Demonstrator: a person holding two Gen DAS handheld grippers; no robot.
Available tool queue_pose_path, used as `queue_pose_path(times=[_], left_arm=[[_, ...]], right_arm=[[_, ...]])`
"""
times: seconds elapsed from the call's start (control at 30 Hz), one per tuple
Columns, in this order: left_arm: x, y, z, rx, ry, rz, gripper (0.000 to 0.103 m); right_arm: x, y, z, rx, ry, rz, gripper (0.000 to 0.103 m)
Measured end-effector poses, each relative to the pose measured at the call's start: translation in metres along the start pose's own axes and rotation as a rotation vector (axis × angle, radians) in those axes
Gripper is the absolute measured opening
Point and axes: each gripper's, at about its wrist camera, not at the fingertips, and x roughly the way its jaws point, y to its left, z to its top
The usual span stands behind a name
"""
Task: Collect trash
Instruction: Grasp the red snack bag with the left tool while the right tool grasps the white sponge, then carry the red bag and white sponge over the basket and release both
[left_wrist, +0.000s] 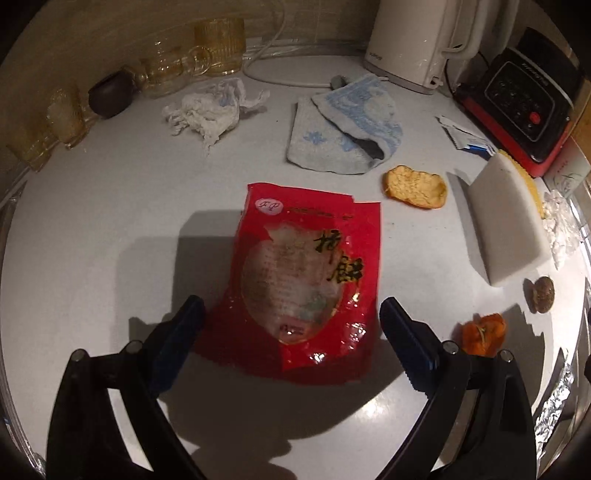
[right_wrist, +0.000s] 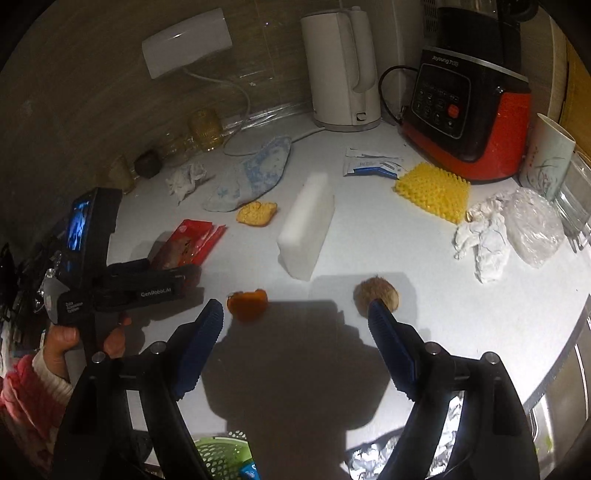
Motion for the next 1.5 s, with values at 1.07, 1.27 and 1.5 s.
queue_pose_path(times=[1.07,1.27,1.5], left_arm=[[-0.08,0.009,-0.009,0.374,-0.104,-0.214,0.017],[-0.128,-0.01,-0.062,0.443,-0.105,-0.273,0.017],[-0.164,-0.039,-0.148,0.494,-0.077,-0.327,0.017]], right_arm=[[0.02,0.037,0.028,0.273,-0.035,-0.298,0.02],[-0.059,0.059,-0.042,0.255,-0.057,-0.326,0.02],[-0.126,0.069,-0.15,0.281,-0.025,-0.287,0.02]])
